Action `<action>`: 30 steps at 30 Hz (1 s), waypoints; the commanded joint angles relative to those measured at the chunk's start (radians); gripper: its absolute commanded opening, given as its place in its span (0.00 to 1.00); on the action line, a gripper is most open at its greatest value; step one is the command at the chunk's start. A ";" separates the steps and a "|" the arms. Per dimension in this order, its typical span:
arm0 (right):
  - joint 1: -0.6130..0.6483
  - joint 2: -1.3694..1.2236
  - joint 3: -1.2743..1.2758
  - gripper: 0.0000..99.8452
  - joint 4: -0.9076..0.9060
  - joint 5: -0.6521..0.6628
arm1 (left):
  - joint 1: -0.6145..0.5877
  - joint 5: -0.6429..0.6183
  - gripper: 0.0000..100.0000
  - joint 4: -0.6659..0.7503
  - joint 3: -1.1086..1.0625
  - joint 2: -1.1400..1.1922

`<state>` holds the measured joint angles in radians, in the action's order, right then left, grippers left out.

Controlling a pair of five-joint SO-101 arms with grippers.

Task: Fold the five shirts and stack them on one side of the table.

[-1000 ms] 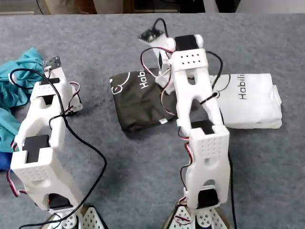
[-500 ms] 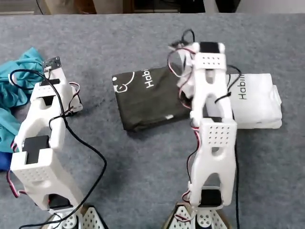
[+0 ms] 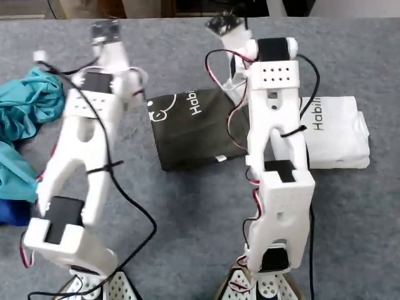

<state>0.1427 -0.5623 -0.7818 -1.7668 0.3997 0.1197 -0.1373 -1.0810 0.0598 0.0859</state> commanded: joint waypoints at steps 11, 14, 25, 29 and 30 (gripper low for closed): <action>-0.018 0.068 0.565 0.00 0.233 -0.029 | 0.046 -0.075 0.02 0.267 0.242 0.512; -0.018 0.073 0.512 0.00 0.222 -0.031 | 0.026 -0.074 0.02 0.192 0.351 0.581; -0.051 0.280 0.211 0.01 -0.020 -0.031 | 0.025 0.000 0.02 -0.410 0.939 0.595; -0.053 0.394 0.421 0.06 -0.020 -0.083 | 0.012 0.089 0.02 -0.624 1.099 0.596; -0.051 0.424 0.479 0.10 -0.011 -0.120 | 0.005 0.101 0.02 -0.669 1.117 0.595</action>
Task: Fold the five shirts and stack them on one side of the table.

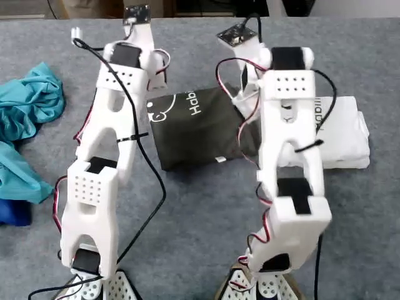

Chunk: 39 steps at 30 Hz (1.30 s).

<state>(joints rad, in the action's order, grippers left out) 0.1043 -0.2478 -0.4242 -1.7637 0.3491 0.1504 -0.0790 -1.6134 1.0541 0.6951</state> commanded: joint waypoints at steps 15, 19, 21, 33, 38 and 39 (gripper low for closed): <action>0.119 0.240 0.699 0.38 0.548 -0.307 | -0.074 0.000 0.21 0.072 -0.098 0.117; 0.114 0.090 0.624 0.38 0.565 -0.354 | -0.054 -0.002 0.21 0.152 -0.098 0.193; 0.101 -0.001 0.568 0.38 0.552 -0.370 | -0.037 -0.008 0.21 0.173 -0.098 0.216; 0.087 -0.372 0.200 0.38 0.290 -0.368 | -0.034 -0.229 0.21 0.241 -0.098 0.292; 0.084 -0.456 0.180 0.38 0.288 -0.367 | -0.060 -0.155 0.21 0.160 -0.063 0.295; 0.084 -0.463 0.179 0.37 0.288 -0.365 | -0.064 -0.109 0.21 0.137 -0.038 0.297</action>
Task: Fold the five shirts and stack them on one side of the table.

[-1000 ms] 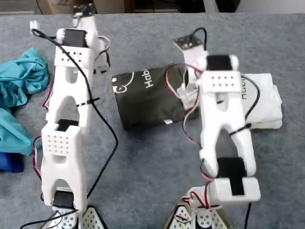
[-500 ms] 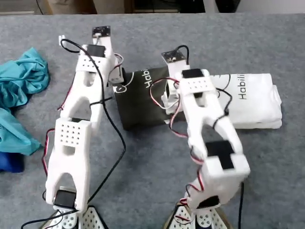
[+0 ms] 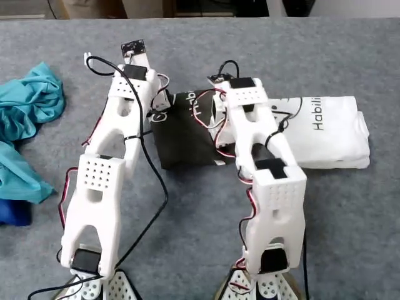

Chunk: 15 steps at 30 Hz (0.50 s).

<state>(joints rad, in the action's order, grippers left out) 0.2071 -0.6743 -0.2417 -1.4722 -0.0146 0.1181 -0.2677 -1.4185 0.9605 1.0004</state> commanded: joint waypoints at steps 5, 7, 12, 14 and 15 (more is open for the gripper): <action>-0.019 -0.042 -0.021 0.25 -0.005 -0.005 | -0.026 0.112 0.21 -0.066 0.112 0.025; -0.019 -0.042 -0.021 0.19 -0.005 -0.009 | -0.032 0.112 0.21 -0.071 0.141 0.042; -0.019 -0.042 -0.022 0.14 -0.005 -0.011 | -0.054 0.181 0.21 -0.072 0.163 0.036; -0.019 -0.044 -0.022 0.13 -0.005 -0.008 | -0.058 0.219 0.21 -0.072 0.163 0.036; -0.019 -0.044 -0.022 0.12 -0.005 -0.005 | -0.058 0.242 0.21 -0.072 0.161 0.036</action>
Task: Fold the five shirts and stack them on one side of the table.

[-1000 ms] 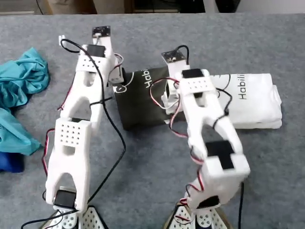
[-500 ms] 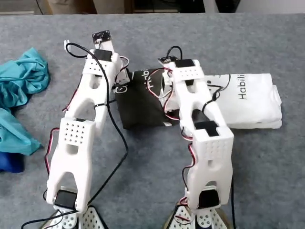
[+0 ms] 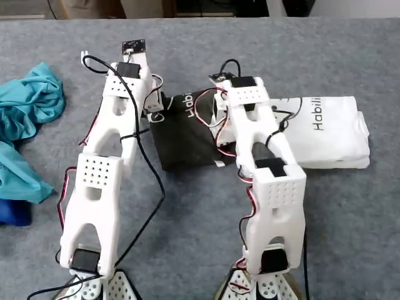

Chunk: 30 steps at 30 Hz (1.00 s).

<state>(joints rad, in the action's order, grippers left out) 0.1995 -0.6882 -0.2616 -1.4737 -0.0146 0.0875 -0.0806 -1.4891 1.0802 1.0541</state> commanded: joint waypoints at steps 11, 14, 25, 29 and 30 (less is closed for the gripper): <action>-0.012 -0.024 -0.051 0.04 -0.002 -0.002 | -0.029 0.166 0.21 0.009 0.008 -0.007; -0.012 -0.025 -0.113 0.03 -0.028 -0.002 | -0.008 0.155 0.21 0.025 0.006 -0.005; -0.013 -0.024 -0.249 0.03 -0.106 0.000 | 0.021 -0.025 0.21 0.121 0.017 0.031; -0.013 -0.024 -0.317 0.03 -0.133 0.000 | 0.015 -0.028 0.16 0.121 0.017 0.031; -0.013 -0.024 -0.343 0.03 -0.147 0.000 | 0.011 -0.028 0.16 0.120 0.017 0.031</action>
<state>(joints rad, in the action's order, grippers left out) 0.1995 -0.7219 -0.5117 -1.5950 -0.0146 0.1013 -0.0959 -1.3832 1.0833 1.0879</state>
